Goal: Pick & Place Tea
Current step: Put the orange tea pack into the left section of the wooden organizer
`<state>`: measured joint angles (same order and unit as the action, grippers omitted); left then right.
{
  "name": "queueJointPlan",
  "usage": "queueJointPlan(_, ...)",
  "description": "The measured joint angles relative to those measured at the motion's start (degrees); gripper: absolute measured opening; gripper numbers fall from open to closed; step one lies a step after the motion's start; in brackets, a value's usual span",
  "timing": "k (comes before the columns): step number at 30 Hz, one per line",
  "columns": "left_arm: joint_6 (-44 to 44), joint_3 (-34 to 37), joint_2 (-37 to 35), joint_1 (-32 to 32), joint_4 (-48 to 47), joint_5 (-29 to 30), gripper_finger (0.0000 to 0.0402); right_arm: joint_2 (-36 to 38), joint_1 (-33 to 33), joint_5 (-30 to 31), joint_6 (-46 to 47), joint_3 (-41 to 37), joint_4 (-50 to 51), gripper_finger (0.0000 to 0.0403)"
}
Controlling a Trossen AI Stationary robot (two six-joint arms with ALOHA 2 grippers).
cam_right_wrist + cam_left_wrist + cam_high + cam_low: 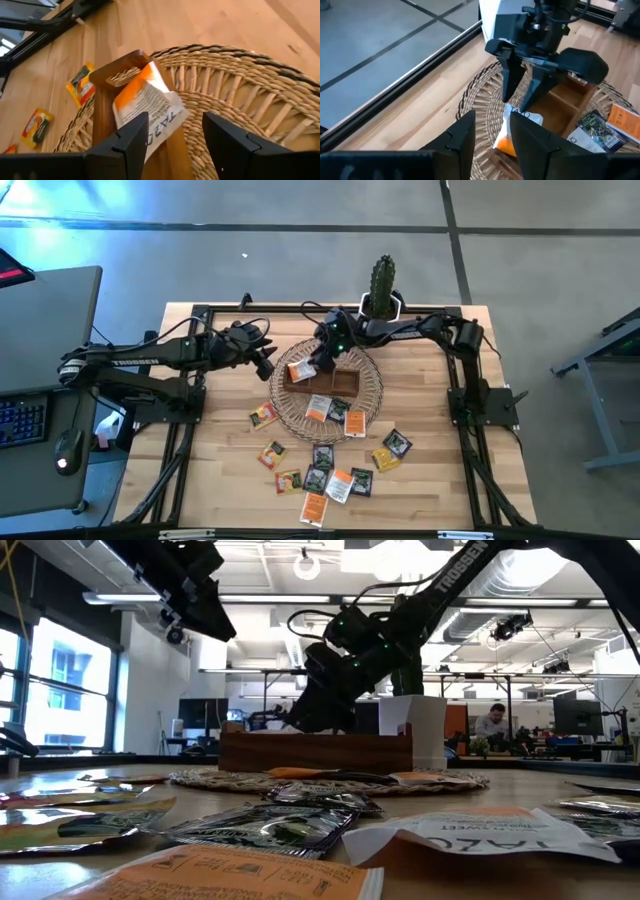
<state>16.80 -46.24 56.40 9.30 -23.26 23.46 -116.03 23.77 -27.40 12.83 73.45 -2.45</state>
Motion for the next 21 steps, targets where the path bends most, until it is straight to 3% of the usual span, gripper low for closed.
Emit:
queueJointPlan(7, 0.0, -0.02, 0.0, 0.07, 0.98, 0.15, 0.012, 0.0, -0.92, 0.48, -1.62, 0.0, -0.32, 0.0134)
queueJointPlan(16, 0.22, -0.02, 0.0, 0.07, 0.92, 0.27, 0.012, 0.0, -0.48, 0.74, -6.03, 0.0, -2.44, 0.0013)
queueJointPlan(21, 0.22, -0.02, 0.0, 0.07, 0.82, 0.27, 0.012, 1.35, -0.67, -0.24, -12.06, 0.0, -2.84, 0.0011)
